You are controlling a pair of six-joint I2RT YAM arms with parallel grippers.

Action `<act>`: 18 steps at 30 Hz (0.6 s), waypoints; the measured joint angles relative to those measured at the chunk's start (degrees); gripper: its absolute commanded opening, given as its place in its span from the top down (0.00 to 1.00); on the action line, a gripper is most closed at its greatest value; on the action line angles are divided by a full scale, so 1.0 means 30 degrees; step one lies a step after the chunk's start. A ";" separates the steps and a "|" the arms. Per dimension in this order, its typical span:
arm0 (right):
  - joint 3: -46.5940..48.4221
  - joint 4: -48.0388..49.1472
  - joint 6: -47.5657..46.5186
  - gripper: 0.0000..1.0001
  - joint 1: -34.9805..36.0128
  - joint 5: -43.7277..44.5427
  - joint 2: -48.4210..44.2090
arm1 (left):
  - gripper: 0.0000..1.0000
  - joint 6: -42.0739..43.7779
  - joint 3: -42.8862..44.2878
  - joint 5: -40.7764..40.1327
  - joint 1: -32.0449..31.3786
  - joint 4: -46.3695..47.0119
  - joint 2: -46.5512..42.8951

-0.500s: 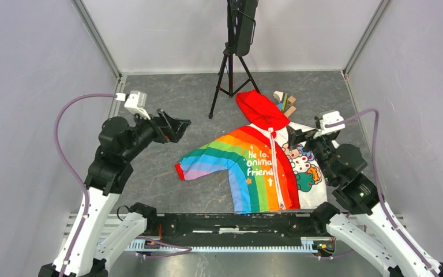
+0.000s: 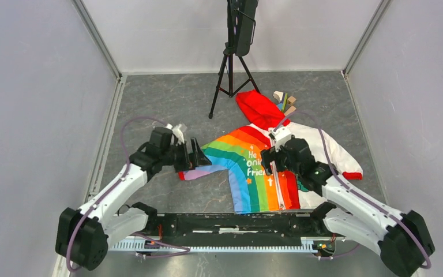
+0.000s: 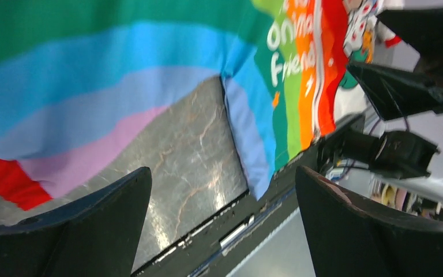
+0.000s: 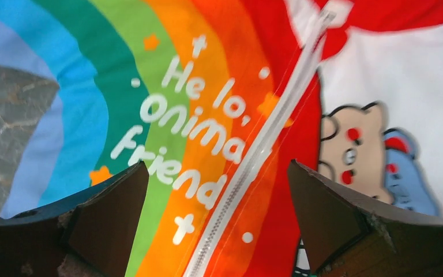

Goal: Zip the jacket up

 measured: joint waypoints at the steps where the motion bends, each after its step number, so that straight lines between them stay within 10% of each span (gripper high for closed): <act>1: -0.0481 0.0321 0.0255 0.02 -0.0189 -0.0627 0.0517 | 0.04 -0.0364 -0.0517 -0.0029 -0.0481 0.0211 0.0182; 11: -0.2572 0.2550 0.2543 0.14 -0.6936 -0.6040 0.2127 | 0.19 -0.3679 -0.1829 -0.1770 -0.6426 0.4925 0.3432; 18: -0.3388 0.2317 0.2943 0.23 -0.7227 -0.6288 0.1042 | 0.30 -0.4954 -0.0882 -0.3461 -0.9828 0.6951 0.7992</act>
